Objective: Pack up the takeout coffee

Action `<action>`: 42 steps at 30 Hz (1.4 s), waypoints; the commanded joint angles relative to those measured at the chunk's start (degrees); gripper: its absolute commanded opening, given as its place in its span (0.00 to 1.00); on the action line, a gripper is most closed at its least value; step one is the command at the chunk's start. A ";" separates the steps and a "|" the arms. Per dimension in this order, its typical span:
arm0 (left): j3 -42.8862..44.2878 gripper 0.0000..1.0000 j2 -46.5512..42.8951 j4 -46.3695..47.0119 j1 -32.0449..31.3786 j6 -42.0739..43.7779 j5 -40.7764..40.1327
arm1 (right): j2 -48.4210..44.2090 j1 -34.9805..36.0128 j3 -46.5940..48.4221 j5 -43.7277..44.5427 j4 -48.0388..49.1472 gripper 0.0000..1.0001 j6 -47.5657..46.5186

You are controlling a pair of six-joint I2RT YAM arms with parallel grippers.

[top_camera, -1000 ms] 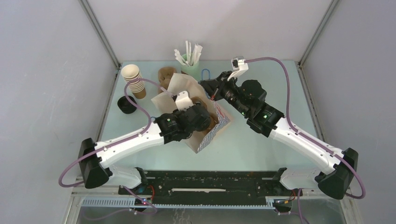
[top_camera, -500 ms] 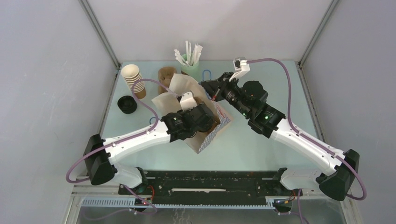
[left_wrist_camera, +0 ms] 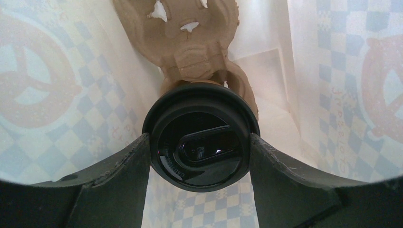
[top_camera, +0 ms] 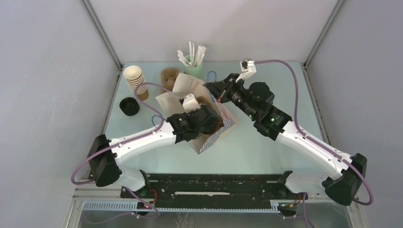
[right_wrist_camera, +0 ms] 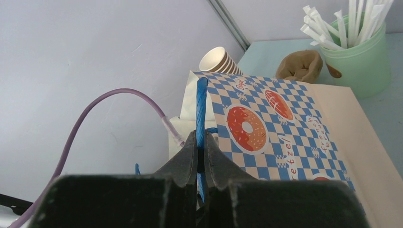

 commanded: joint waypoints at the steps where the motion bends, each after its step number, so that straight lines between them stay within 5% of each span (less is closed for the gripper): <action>1: -1.95 0.09 -1.07 2.95 0.41 -1.07 -1.19 | -1.92 -0.25 -0.47 -1.68 3.38 0.00 3.20; 16: -4.35 0.05 -4.65 8.16 0.71 6.60 -0.93 | -4.41 -12.39 -4.91 -22.05 4.20 0.00 11.62; 24: -5.35 0.04 -5.22 7.26 2.74 7.55 0.64 | -3.07 -10.79 5.04 -13.55 -19.20 0.10 0.61; 32: -5.16 0.03 -4.21 6.90 2.76 7.13 1.25 | 0.73 -2.23 15.95 3.50 -39.03 0.53 -20.37; 36: -4.82 0.03 -3.40 7.08 2.76 6.79 1.95 | 2.96 0.02 19.66 6.65 -45.47 0.61 -23.79; 42: -4.48 0.03 -3.19 6.65 2.91 6.61 1.46 | 1.93 2.84 16.99 2.65 -42.66 0.67 -27.82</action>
